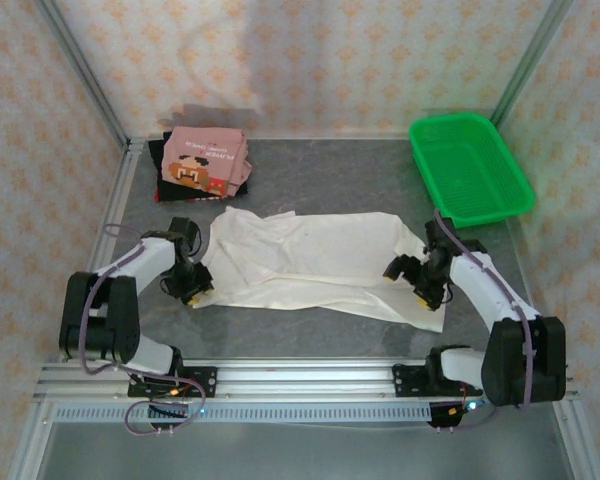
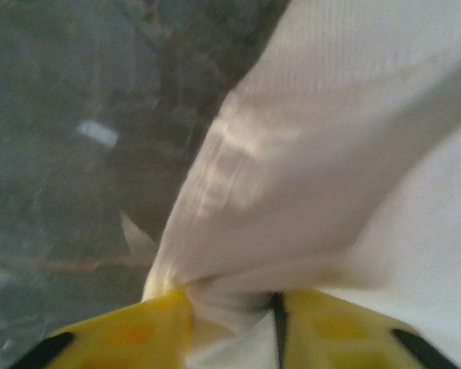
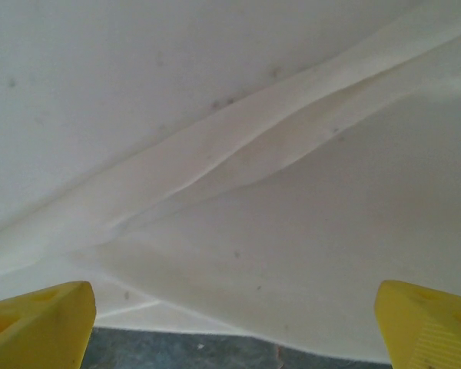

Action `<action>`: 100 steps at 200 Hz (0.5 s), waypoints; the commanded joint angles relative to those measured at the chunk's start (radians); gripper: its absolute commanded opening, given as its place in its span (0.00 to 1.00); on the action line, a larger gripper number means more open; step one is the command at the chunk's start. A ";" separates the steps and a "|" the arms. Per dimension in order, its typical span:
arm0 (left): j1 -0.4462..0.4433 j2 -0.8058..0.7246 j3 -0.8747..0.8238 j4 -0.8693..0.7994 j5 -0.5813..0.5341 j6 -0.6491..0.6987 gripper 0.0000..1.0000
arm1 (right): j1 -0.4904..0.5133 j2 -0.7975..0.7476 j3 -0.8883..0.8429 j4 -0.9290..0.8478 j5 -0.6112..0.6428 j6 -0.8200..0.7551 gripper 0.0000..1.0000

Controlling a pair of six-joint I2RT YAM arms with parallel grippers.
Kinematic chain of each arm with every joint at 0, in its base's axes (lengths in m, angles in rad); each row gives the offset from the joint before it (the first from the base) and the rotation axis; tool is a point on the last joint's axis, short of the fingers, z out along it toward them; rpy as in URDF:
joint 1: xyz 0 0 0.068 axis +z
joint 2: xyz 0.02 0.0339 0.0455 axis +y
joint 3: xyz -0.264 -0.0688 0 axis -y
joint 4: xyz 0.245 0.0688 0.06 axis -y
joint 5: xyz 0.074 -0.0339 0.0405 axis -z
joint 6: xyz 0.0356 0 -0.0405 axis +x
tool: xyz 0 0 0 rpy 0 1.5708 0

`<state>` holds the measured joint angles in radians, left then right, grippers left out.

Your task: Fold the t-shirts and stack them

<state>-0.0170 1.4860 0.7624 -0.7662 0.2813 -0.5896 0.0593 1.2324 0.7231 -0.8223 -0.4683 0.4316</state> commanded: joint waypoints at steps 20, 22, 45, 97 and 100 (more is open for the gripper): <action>0.009 0.043 0.071 0.021 -0.101 0.035 0.08 | 0.005 0.033 -0.013 0.004 0.198 0.048 0.93; 0.009 0.038 0.075 0.012 -0.109 0.040 0.08 | 0.005 0.037 -0.014 0.002 0.209 0.048 0.93; 0.011 -0.005 0.112 -0.070 -0.198 0.096 0.07 | 0.005 0.094 -0.002 -0.026 0.323 0.070 0.92; 0.011 -0.036 0.102 -0.130 -0.264 0.076 0.24 | 0.006 0.134 0.021 -0.017 0.328 0.072 0.91; 0.011 -0.046 0.105 -0.133 -0.259 0.072 0.28 | 0.005 0.127 0.023 -0.018 0.323 0.072 0.91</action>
<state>-0.0166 1.4971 0.8585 -0.8272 0.1009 -0.5030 0.0593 1.3838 0.7162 -0.8219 -0.1814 0.4877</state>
